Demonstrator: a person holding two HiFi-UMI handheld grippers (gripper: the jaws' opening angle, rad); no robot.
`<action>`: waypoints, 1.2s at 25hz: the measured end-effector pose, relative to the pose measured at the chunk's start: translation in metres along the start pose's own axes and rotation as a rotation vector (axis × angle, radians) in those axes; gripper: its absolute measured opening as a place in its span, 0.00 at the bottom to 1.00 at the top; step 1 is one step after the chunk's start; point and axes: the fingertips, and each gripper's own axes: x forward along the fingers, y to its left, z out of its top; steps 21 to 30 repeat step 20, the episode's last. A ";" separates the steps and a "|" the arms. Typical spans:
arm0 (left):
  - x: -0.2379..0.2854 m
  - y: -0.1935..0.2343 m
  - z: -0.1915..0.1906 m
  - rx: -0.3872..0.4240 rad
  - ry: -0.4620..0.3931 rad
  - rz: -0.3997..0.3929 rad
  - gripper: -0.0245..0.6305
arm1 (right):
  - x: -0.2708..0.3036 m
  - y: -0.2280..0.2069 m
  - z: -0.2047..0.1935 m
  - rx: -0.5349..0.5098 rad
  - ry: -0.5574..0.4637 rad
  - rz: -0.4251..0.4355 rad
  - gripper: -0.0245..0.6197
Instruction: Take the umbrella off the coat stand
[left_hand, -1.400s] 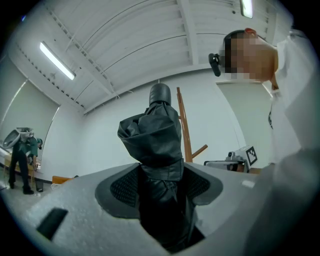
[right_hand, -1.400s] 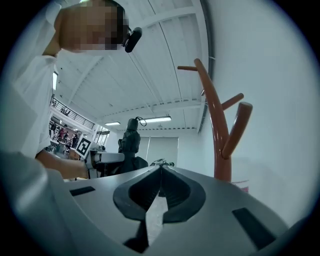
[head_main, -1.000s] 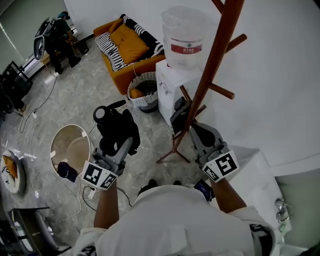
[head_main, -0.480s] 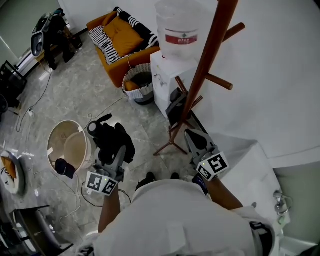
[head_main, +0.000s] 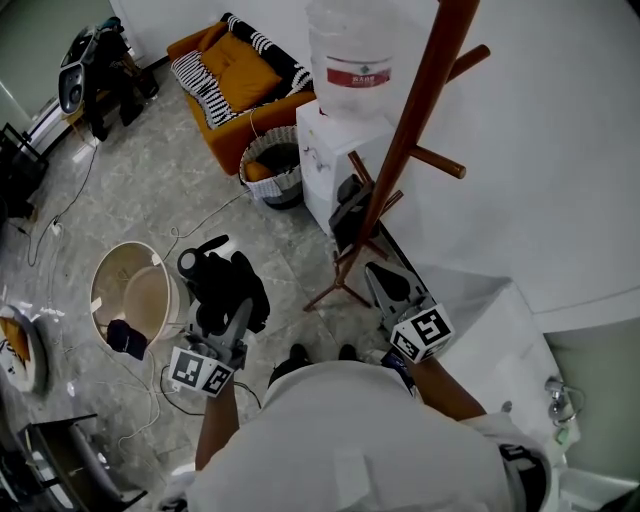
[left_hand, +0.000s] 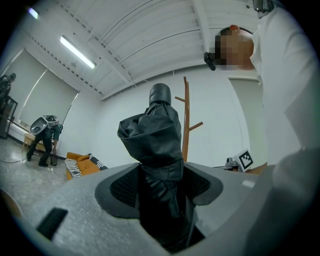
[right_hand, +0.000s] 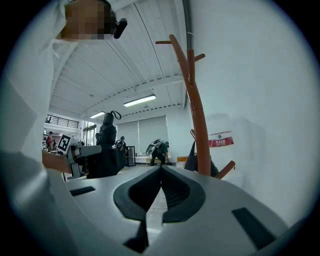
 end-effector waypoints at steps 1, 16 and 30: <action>0.000 -0.001 0.001 -0.002 0.000 -0.006 0.44 | 0.000 0.000 0.001 0.000 0.000 -0.001 0.06; 0.001 -0.010 0.008 -0.017 -0.001 -0.064 0.44 | -0.002 0.005 0.010 -0.008 -0.030 0.008 0.06; 0.001 -0.010 0.011 -0.024 -0.007 -0.070 0.44 | 0.000 0.006 0.011 0.000 -0.034 0.008 0.06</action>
